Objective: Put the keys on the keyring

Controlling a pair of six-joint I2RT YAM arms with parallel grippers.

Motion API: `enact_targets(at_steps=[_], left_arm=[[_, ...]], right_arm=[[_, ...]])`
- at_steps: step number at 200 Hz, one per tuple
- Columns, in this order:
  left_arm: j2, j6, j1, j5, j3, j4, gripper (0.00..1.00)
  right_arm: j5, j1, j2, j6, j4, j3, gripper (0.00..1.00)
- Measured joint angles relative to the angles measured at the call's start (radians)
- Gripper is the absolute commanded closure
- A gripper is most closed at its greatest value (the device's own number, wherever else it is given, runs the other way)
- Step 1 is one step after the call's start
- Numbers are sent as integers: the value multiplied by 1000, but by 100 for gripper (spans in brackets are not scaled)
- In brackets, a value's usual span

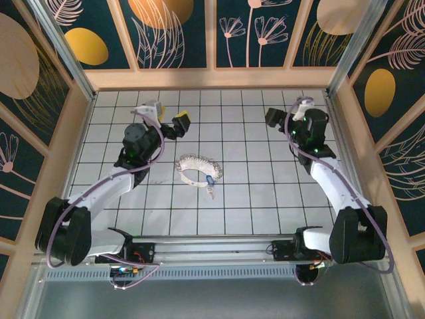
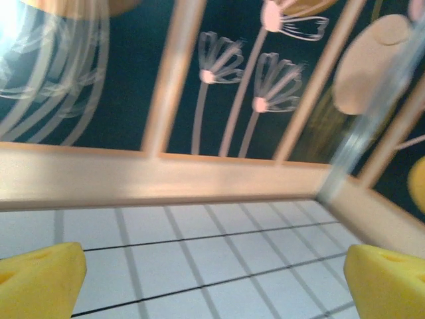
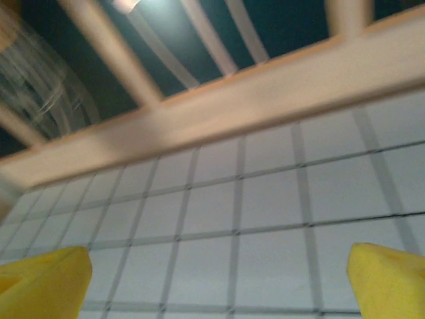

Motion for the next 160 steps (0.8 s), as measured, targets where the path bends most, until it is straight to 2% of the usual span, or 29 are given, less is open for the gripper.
enact_targets(at_steps=[31, 72, 113, 160], left_arm=[[-82, 98, 81, -142, -130, 52, 1], [-154, 210, 221, -285, -291, 79, 1], [-125, 252, 278, -362, -441, 194, 1], [119, 257, 294, -373, -556, 465, 2]], right_arm=[[205, -16, -35, -61, 132, -165, 1], [355, -39, -5, -103, 272, -311, 1], [385, -40, 79, -138, 432, -441, 1], [363, -42, 146, -231, 748, -599, 1]])
